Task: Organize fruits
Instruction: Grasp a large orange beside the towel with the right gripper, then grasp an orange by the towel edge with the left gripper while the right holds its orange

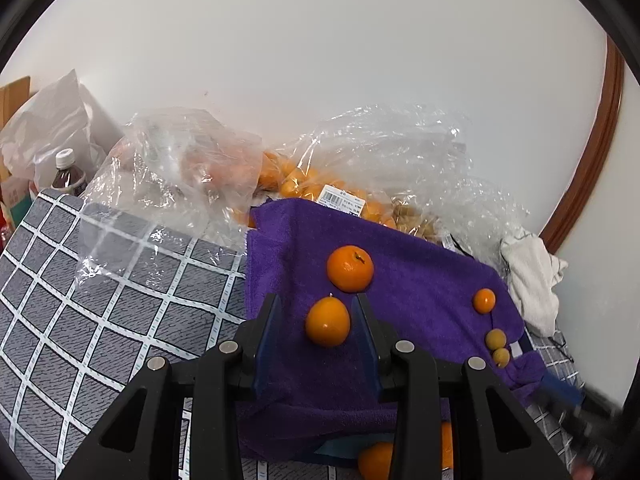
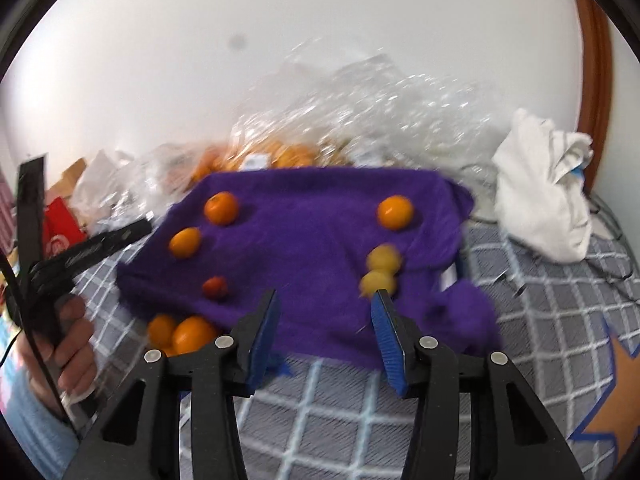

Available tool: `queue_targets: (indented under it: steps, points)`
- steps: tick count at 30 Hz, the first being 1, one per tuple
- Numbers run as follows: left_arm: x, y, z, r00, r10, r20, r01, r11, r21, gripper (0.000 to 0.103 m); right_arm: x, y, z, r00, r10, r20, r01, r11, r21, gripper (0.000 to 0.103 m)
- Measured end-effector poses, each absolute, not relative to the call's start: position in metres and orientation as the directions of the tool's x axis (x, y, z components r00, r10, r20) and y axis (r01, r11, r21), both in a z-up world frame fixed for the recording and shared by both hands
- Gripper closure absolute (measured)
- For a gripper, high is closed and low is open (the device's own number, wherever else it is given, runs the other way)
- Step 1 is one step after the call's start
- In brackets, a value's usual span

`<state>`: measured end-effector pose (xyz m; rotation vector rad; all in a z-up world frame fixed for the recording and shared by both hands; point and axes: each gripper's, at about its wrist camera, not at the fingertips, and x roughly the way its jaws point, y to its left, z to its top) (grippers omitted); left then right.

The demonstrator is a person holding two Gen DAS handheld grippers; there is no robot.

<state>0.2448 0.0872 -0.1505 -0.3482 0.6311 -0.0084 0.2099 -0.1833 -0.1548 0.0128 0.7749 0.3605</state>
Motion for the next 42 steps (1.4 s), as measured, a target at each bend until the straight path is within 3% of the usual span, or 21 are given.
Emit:
queue_targets:
  steps: [8,21,22,23,28,33,42]
  points:
    - [0.239,0.092,-0.143,0.829,-0.091,-0.552,-0.111,0.94,-0.322,0.068,0.184,-0.142,-0.176,0.587,0.335,-0.737,-0.42,0.904,0.076,0.055]
    - [0.235,0.091,-0.136,0.835,-0.128,-0.535,-0.087,0.93,-0.358,0.068,0.202,-0.115,-0.205,0.55,0.284,-0.785,-0.424,0.905,0.03,0.053]
    - [0.236,0.09,-0.136,0.835,-0.124,-0.535,-0.088,0.932,-0.352,0.068,0.202,-0.114,-0.206,0.544,0.285,-0.789,-0.425,0.905,0.034,0.058]
    - [0.236,0.09,-0.136,0.836,-0.121,-0.536,-0.088,0.933,-0.348,0.068,0.202,-0.114,-0.206,0.543,0.291,-0.787,-0.429,0.902,0.038,0.062]
    - [0.236,0.087,-0.137,0.836,-0.115,-0.536,-0.084,0.939,-0.332,0.068,0.187,-0.129,-0.195,0.615,0.25,-0.748,-0.39,0.921,-0.013,0.062]
    - [0.235,0.084,-0.137,0.831,-0.14,-0.538,-0.065,0.937,-0.343,0.068,0.167,-0.173,-0.18,0.724,0.123,-0.679,-0.28,0.952,-0.125,0.062]
    - [0.229,0.057,-0.138,0.818,-0.186,-0.545,0.026,0.957,-0.288,0.068,0.168,-0.232,-0.195,0.698,0.132,-0.704,-0.166,0.986,0.021,0.062]
